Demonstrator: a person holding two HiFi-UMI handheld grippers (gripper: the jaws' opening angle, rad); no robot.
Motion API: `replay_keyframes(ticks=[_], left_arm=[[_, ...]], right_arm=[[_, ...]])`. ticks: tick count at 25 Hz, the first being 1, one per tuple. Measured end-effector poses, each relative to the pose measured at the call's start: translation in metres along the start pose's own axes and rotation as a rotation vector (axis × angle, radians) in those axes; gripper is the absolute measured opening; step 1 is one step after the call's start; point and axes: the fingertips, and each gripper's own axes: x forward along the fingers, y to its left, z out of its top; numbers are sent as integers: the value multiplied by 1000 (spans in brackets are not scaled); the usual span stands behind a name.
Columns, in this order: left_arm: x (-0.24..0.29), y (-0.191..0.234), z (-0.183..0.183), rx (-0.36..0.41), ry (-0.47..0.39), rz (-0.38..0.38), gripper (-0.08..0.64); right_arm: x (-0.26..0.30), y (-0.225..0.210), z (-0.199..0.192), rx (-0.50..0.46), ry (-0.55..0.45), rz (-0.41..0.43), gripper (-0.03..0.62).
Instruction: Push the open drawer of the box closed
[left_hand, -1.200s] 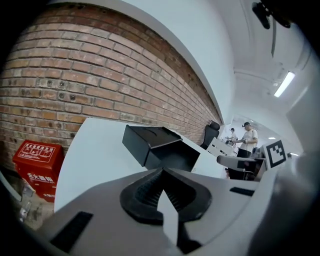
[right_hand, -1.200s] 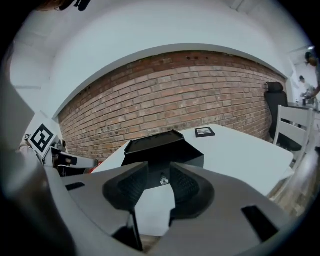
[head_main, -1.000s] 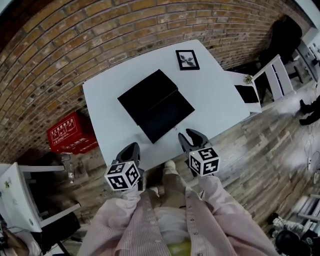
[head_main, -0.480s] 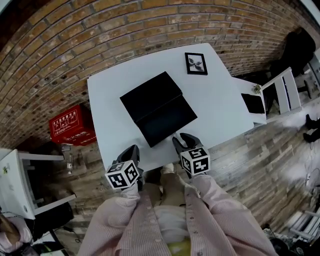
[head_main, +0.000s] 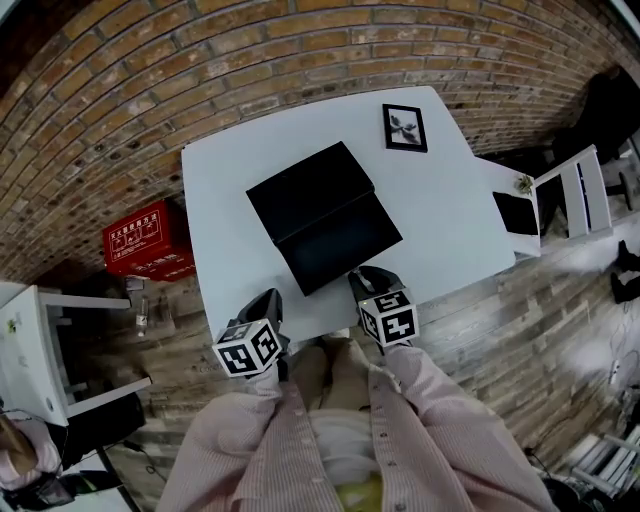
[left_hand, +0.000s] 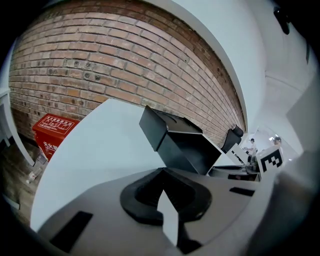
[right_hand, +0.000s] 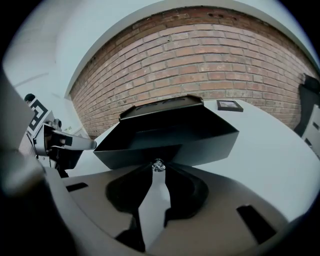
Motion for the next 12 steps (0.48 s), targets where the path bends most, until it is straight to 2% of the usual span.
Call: replay_keyframes(ticks=[12], left_arm=[[10, 2, 6, 16, 32, -33, -5]], right_arm=[[3, 2, 1, -4, 25, -25, 75]])
